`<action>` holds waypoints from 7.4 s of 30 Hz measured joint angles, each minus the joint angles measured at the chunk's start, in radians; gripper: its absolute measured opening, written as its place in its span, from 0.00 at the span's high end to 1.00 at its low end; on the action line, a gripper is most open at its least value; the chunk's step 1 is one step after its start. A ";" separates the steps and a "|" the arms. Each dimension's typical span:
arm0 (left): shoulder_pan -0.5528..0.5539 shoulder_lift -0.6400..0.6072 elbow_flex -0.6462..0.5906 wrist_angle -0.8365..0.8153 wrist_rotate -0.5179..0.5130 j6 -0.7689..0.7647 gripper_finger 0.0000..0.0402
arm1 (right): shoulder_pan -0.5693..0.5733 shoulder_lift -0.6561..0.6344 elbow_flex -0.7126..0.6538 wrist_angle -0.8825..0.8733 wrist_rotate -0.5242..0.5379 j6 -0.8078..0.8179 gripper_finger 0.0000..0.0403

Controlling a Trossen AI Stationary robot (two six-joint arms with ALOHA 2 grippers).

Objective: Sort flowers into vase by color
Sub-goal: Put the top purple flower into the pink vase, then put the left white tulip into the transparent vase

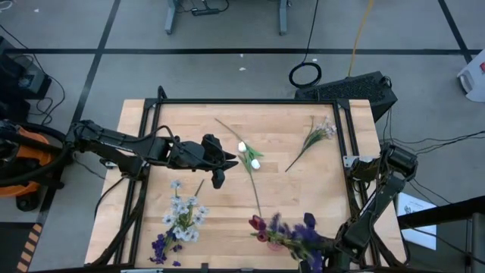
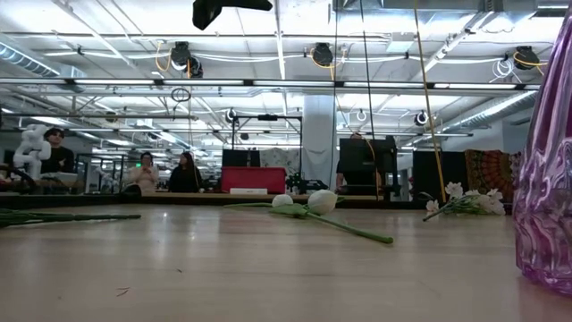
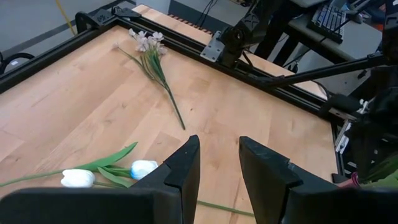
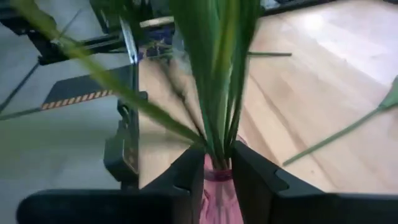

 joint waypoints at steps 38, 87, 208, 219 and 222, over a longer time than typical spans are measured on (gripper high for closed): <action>0.000 0.000 0.000 0.000 0.000 -0.002 0.71 | 0.001 -0.342 -0.001 -0.731 -0.652 0.431 0.61; 0.413 0.436 0.159 -0.082 0.375 -0.210 0.82 | -0.251 -0.440 -0.304 -0.710 -0.791 0.478 1.00; 0.006 -0.081 0.045 -0.373 -0.216 -0.115 0.99 | -0.152 -0.721 -0.529 -0.328 -0.402 0.199 1.00; -0.158 -0.624 -0.153 -0.347 -0.186 -0.033 1.00 | -0.153 -0.721 -0.529 -0.314 -0.345 0.278 1.00; -0.254 -0.676 -0.153 -0.346 -0.186 -0.018 1.00 | -0.160 -0.720 -0.529 -0.310 -0.329 0.293 1.00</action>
